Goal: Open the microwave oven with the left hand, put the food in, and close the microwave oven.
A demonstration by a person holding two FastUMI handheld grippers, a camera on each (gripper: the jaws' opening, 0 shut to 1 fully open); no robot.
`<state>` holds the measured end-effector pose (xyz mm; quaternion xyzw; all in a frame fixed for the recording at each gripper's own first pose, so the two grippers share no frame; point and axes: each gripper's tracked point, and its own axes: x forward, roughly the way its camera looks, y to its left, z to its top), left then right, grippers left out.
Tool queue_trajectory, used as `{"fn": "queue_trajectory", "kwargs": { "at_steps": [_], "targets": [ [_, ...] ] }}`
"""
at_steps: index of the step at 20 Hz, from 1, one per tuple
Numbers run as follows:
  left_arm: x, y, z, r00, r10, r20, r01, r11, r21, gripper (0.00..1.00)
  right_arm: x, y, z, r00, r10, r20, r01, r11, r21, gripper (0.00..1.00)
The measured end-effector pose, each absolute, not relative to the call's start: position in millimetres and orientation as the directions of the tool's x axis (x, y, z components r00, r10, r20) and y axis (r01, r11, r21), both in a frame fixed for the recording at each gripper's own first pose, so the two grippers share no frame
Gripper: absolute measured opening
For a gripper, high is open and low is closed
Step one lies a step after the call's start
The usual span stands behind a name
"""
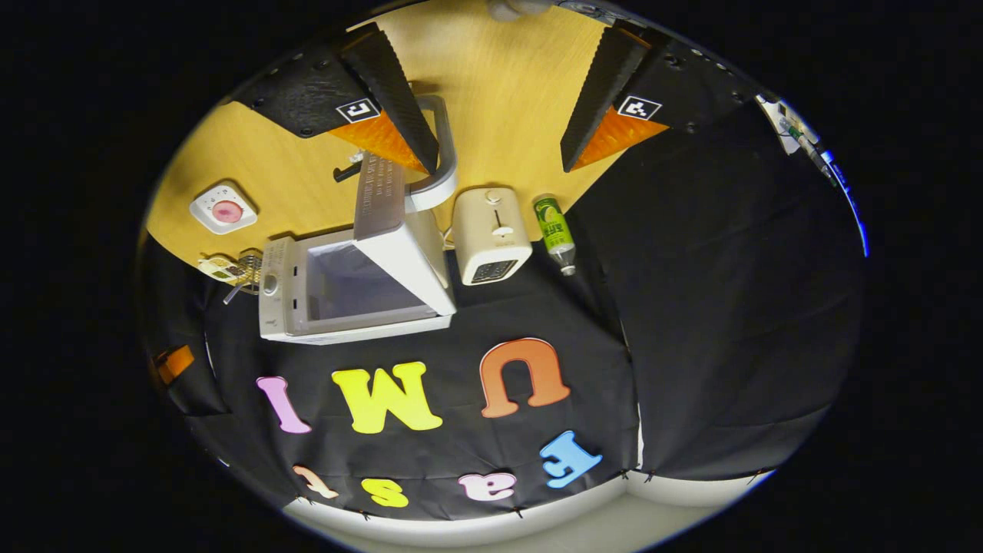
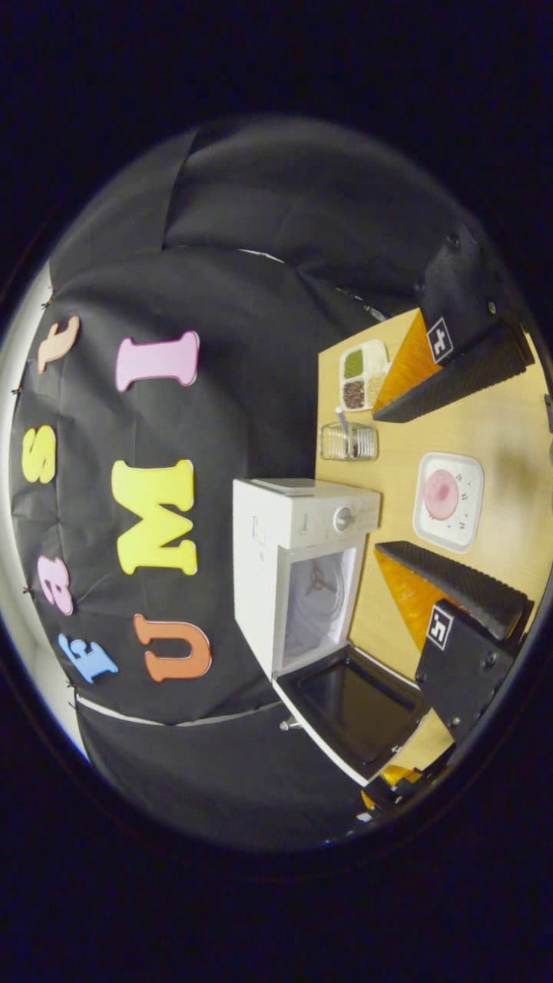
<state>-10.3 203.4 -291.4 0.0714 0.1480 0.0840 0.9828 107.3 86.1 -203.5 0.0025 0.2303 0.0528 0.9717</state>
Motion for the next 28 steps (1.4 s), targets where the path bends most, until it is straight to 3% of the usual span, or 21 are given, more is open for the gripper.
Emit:
{"fn": "queue_trajectory", "kwargs": {
  "at_steps": [2, 3, 4, 6, 10, 12, 13, 14, 15, 16, 20, 21, 22, 28],
  "targets": [
    [-13.0, 214.8, -286.5, 0.938, 0.211, -0.274, -0.172, 0.972, 0.158, 0.94, 115.0, 81.4, -233.1, 0.858, 0.110, -0.501, -0.106, 0.994, 0.037, 0.95],
    [-13.7, 218.0, -285.5, 0.937, 0.217, -0.274, -0.179, 0.971, 0.159, 0.93, 118.3, 79.7, -251.0, 0.836, 0.118, -0.536, -0.118, 0.992, 0.035, 0.86],
    [-15.4, 219.1, -285.0, 0.936, 0.219, -0.275, -0.181, 0.971, 0.157, 0.93, 121.7, 77.0, -271.5, 0.812, 0.122, -0.570, -0.127, 0.991, 0.031, 0.88],
    [-18.0, 213.5, -281.8, 0.938, 0.212, -0.275, -0.175, 0.973, 0.151, 0.93, 128.3, 68.4, -319.4, 0.750, 0.128, -0.649, -0.137, 0.990, 0.036, 0.82],
    [-28.6, 187.4, -264.6, 0.948, 0.163, -0.272, -0.137, 0.984, 0.113, 0.95, 137.8, 66.3, -388.9, 0.614, 0.201, -0.764, -0.101, 0.979, 0.177, 0.71],
    [-29.7, 173.0, -253.5, 0.956, 0.127, -0.263, -0.104, 0.989, 0.102, 0.96, 141.3, 61.7, -408.3, 0.576, 0.201, -0.792, -0.072, 0.978, 0.196, 0.51],
    [-29.4, 170.3, -250.3, 0.957, 0.123, -0.261, -0.097, 0.989, 0.108, 0.96, 144.2, 60.6, -415.6, 0.563, 0.198, -0.802, -0.065, 0.979, 0.195, 0.61],
    [-28.4, 170.3, -246.3, 0.958, 0.120, -0.260, -0.094, 0.989, 0.113, 0.96, 147.0, 59.6, -423.1, 0.549, 0.194, -0.813, -0.061, 0.980, 0.192, 0.48],
    [-27.9, 168.3, -242.3, 0.959, 0.115, -0.258, -0.090, 0.990, 0.107, 0.96, 150.7, 61.1, -427.3, 0.535, 0.198, -0.822, -0.069, 0.979, 0.191, 0.59],
    [-26.4, 162.7, -237.1, 0.962, 0.103, -0.252, -0.081, 0.992, 0.096, 0.96, 148.8, 62.1, -434.1, 0.515, 0.199, -0.834, -0.072, 0.979, 0.189, 0.46],
    [-14.6, 136.8, -217.9, 0.975, 0.049, -0.217, -0.032, 0.996, 0.079, 0.96, 146.6, 67.5, -445.6, 0.465, 0.220, -0.858, -0.069, 0.975, 0.213, 0.42],
    [-10.0, 128.8, -212.2, 0.978, 0.032, -0.207, -0.017, 0.997, 0.072, 0.96, 145.4, 69.7, -450.8, 0.450, 0.220, -0.866, -0.067, 0.975, 0.213, 0.52],
    [-6.6, 122.6, -208.8, 0.979, 0.020, -0.204, -0.006, 0.998, 0.069, 0.96, 142.3, 69.5, -455.5, 0.425, 0.215, -0.880, -0.061, 0.976, 0.208, 0.33],
    [15.9, 102.4, -175.1, 0.989, -0.033, -0.141, 0.040, 0.998, 0.045, 0.96, 139.1, 66.3, -459.0, 0.353, 0.158, -0.922, -0.065, 0.987, 0.144, 0.17]
  ]
}}
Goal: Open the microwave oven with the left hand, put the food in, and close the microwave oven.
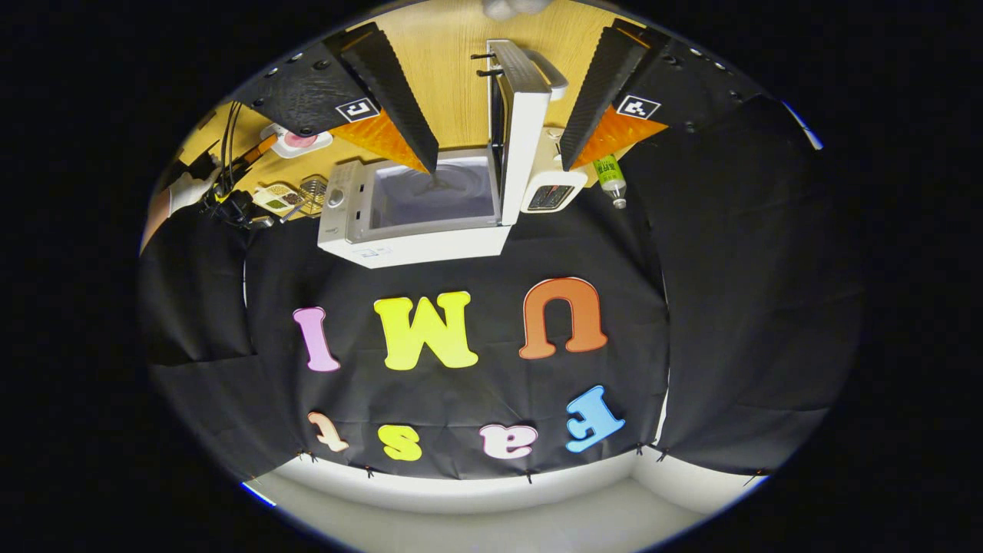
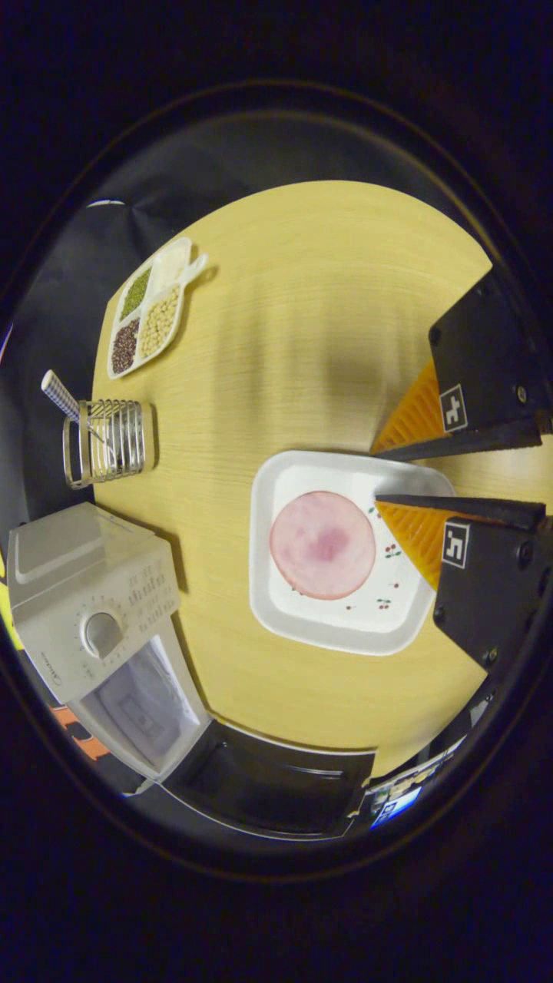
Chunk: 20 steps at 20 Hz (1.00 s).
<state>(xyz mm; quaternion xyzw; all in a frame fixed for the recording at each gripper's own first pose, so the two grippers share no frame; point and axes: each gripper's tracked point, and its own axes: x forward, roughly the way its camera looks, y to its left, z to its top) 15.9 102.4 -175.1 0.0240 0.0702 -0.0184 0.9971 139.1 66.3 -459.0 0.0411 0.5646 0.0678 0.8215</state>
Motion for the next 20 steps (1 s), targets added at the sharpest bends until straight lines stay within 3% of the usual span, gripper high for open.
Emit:
{"fn": "queue_trajectory", "kwargs": {
  "at_steps": [1, 2, 3, 4, 5, 6, 10, 15, 20],
  "targets": [
    [19.7, 101.0, -173.4, 0.989, -0.036, -0.142, 0.043, 0.998, 0.049, 0.96, 139.1, 65.9, -459.9, 0.335, 0.134, -0.933, -0.055, 0.991, 0.122, 0.28],
    [22.0, 100.4, -172.2, 0.990, -0.040, -0.138, 0.047, 0.998, 0.050, 0.96, 135.5, 66.8, -459.1, 0.304, 0.116, -0.946, -0.042, 0.993, 0.108, 0.18],
    [23.8, 98.3, -170.5, 0.990, -0.045, -0.134, 0.052, 0.998, 0.045, 0.96, 136.4, 68.8, -462.2, 0.283, 0.107, -0.953, -0.024, 0.994, 0.105, 0.25],
    [26.0, 97.7, -170.7, 0.990, -0.047, -0.133, 0.053, 0.998, 0.039, 0.96, 139.6, 66.9, -462.9, 0.273, 0.092, -0.958, -0.005, 0.996, 0.095, 0.13],
    [27.6, 98.3, -172.2, 0.990, -0.048, -0.136, 0.053, 0.998, 0.031, 0.96, 142.9, 64.0, -464.9, 0.267, 0.085, -0.960, 0.017, 0.996, 0.093, 0.17],
    [29.0, 99.1, -174.0, 0.989, -0.045, -0.138, 0.049, 0.998, 0.026, 0.96, 142.1, 63.9, -463.3, 0.261, 0.085, -0.961, 0.026, 0.995, 0.096, 0.04],
    [30.1, 101.9, -181.8, 0.988, -0.041, -0.149, 0.043, 0.999, 0.008, 0.96, 137.9, 65.5, -465.6, 0.222, 0.075, -0.972, 0.032, 0.996, 0.084, 0.04],
    [31.7, 106.7, -180.6, 0.989, -0.028, -0.148, 0.033, 0.999, 0.029, 0.96, 130.8, 78.3, -465.7, 0.277, 0.169, -0.946, 0.100, 0.974, 0.203, 0.03],
    [29.0, 104.5, -177.9, 0.986, -0.023, -0.164, 0.030, 0.999, 0.041, 0.96, 133.7, 88.1, -449.3, 0.426, 0.256, -0.868, 0.154, 0.925, 0.348, 0.03]
  ]
}}
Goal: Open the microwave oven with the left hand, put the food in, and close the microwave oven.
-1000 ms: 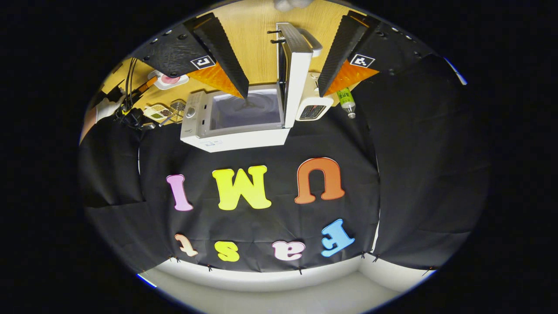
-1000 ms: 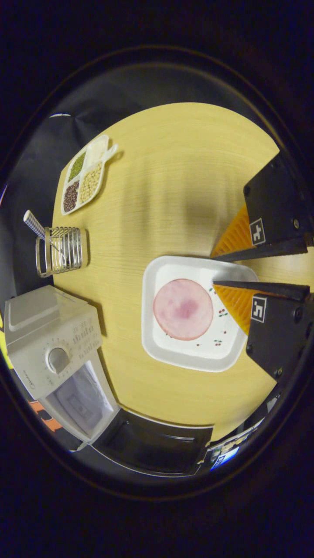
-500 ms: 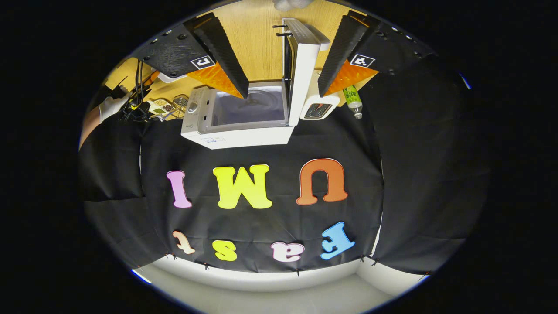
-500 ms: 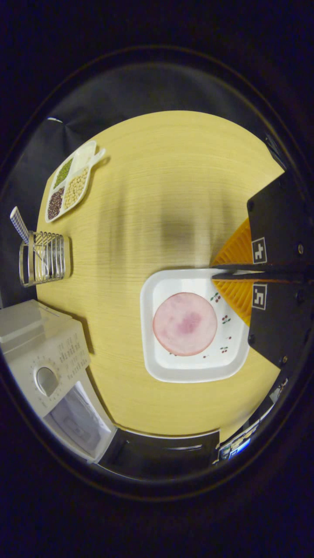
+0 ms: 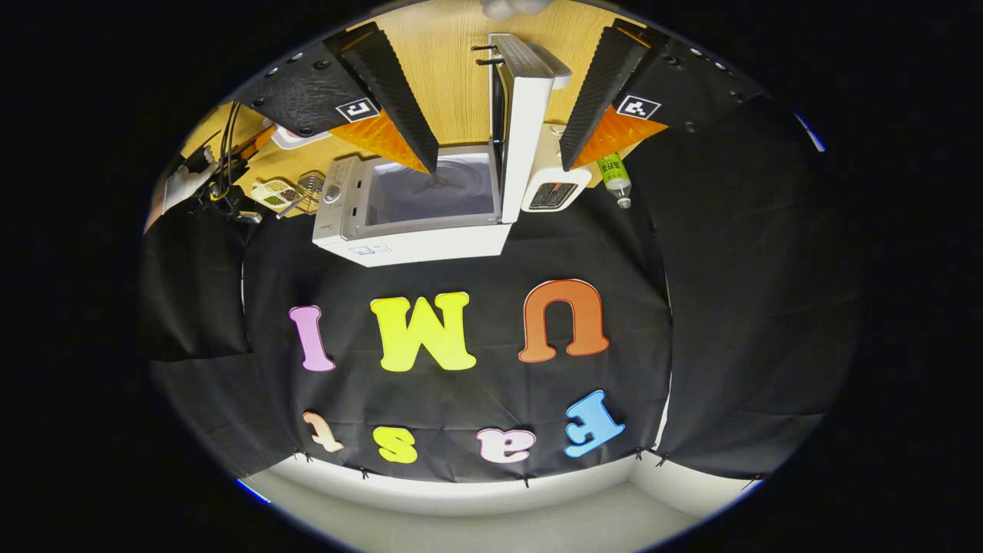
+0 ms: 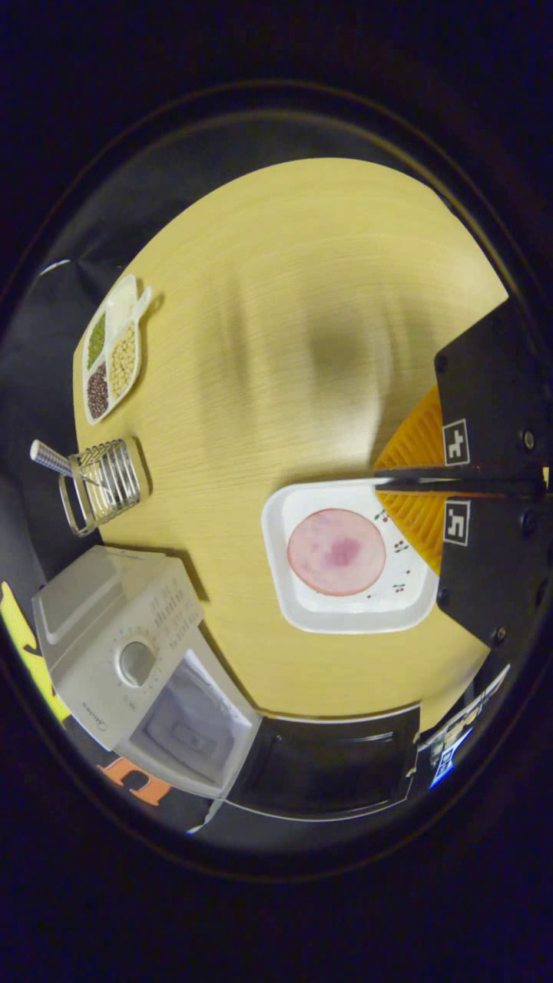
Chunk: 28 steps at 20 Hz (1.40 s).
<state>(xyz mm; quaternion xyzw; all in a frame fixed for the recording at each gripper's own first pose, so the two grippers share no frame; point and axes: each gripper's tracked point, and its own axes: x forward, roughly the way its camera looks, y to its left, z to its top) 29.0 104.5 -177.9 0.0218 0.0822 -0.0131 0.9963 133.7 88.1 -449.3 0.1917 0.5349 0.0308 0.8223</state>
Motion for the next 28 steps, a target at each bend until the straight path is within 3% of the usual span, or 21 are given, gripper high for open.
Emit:
{"fn": "queue_trajectory", "kwargs": {
  "at_steps": [11, 13, 14, 21, 28],
  "targets": [
    [26.7, 89.4, -152.8, 0.985, -0.034, -0.167, 0.045, 0.997, 0.063, 0.96, 136.4, 152.2, -386.8, 0.679, 0.368, -0.636, 0.106, 0.808, 0.580, 0.04],
    [26.7, 86.2, -148.5, 0.986, -0.034, -0.162, 0.046, 0.996, 0.070, 0.96, 140.0, 170.8, -370.6, 0.724, 0.376, -0.579, 0.103, 0.770, 0.629, 0.00],
    [25.9, 85.8, -144.3, 0.987, -0.035, -0.158, 0.047, 0.997, 0.069, 0.96, 143.6, 179.5, -363.1, 0.751, 0.374, -0.544, 0.106, 0.745, 0.659, 0.03],
    [24.7, 76.7, -147.5, 0.983, -0.064, -0.170, 0.081, 0.992, 0.094, 0.96, 176.2, 249.9, -332.5, 0.886, 0.320, -0.334, 0.111, 0.553, 0.825, 0.03],
    [23.3, 93.6, -160.9, 0.980, -0.057, -0.192, 0.080, 0.990, 0.114, 0.96, 232.4, 304.5, -328.6, 0.953, 0.199, -0.229, 0.130, 0.415, 0.900, 0.03]
  ]
}}
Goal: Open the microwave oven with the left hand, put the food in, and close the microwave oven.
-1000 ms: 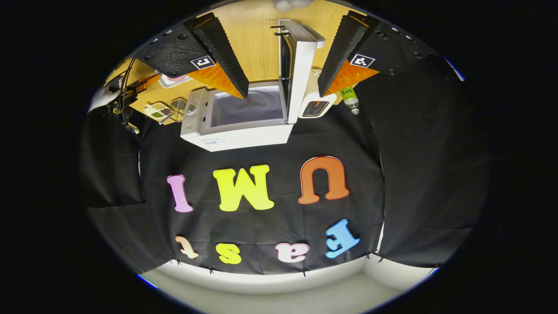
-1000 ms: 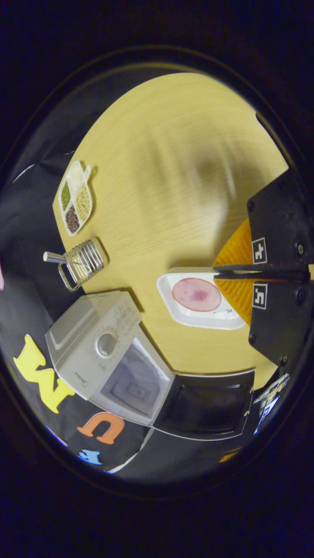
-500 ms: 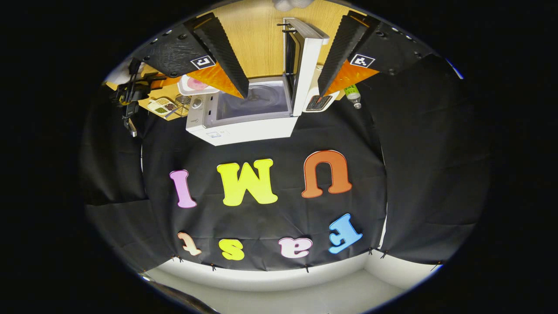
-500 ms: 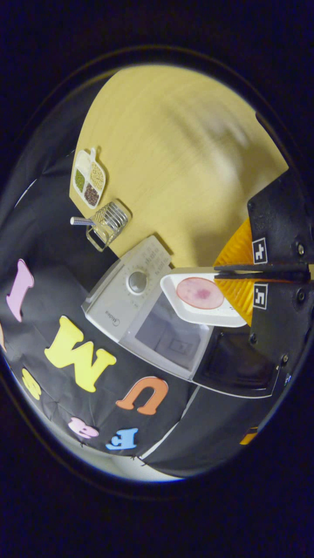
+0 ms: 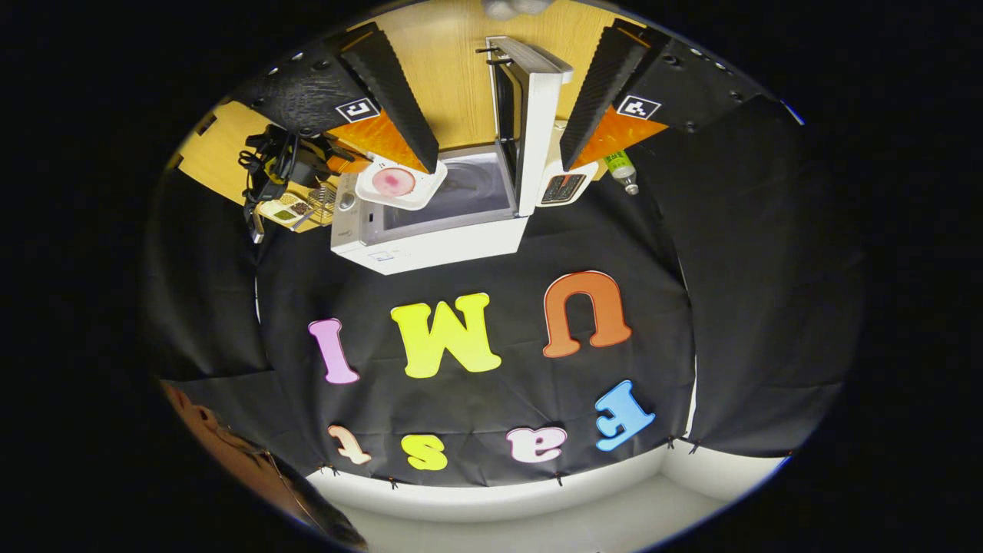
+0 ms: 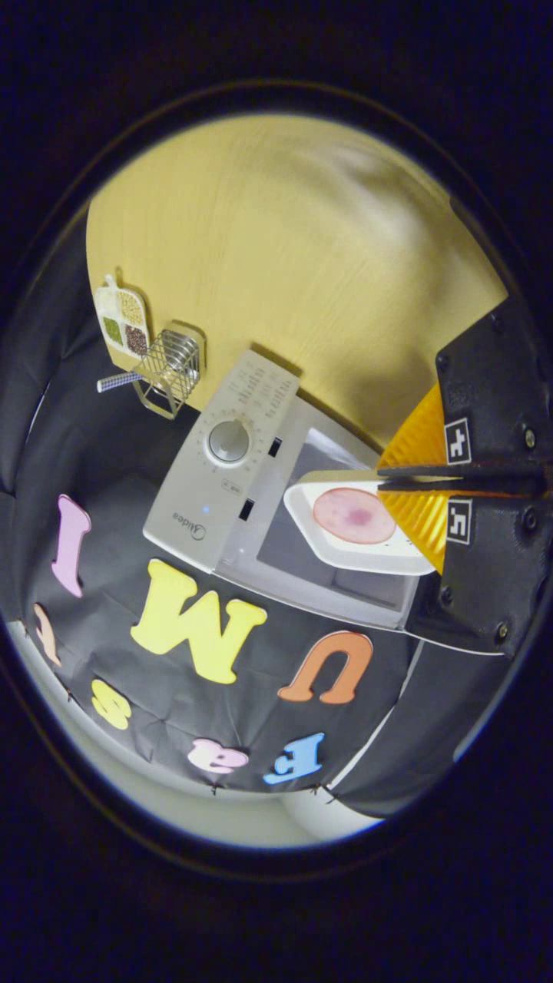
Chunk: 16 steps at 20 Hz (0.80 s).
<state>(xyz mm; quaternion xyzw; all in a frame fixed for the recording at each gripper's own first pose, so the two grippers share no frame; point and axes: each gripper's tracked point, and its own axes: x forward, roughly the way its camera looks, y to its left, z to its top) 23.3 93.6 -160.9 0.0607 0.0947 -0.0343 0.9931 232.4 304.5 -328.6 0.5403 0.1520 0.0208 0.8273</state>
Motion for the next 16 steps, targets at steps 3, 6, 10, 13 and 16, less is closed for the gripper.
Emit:
{"fn": "queue_trajectory", "kwargs": {
  "at_steps": [3, 6, 10, 13, 16],
  "targets": [
    [21.9, 107.5, -170.1, 0.978, -0.034, -0.205, 0.063, 0.989, 0.137, 0.96, 259.5, 327.3, -336.0, 0.957, 0.155, -0.244, 0.171, 0.379, 0.910, 0.03],
    [23.0, 118.8, -178.8, 0.976, -0.015, -0.215, 0.050, 0.986, 0.158, 0.96, 281.6, 354.4, -343.7, 0.959, 0.137, -0.249, 0.184, 0.365, 0.913, 0.00],
    [23.4, 128.3, -192.4, 0.971, -0.001, -0.238, 0.040, 0.987, 0.158, 0.96, 311.4, 374.3, -354.4, 0.958, 0.106, -0.267, 0.203, 0.406, 0.891, 0.03],
    [27.2, 135.6, -200.2, 0.968, 0.008, -0.250, 0.031, 0.988, 0.152, 0.96, 342.2, 369.1, -365.3, 0.957, 0.080, -0.280, 0.226, 0.399, 0.888, 0.04],
    [33.5, 139.1, -206.3, 0.967, 0.012, -0.255, 0.026, 0.989, 0.144, 0.96, 363.7, 367.5, -371.8, 0.955, 0.058, -0.293, 0.243, 0.417, 0.876, 0.03]
  ]
}}
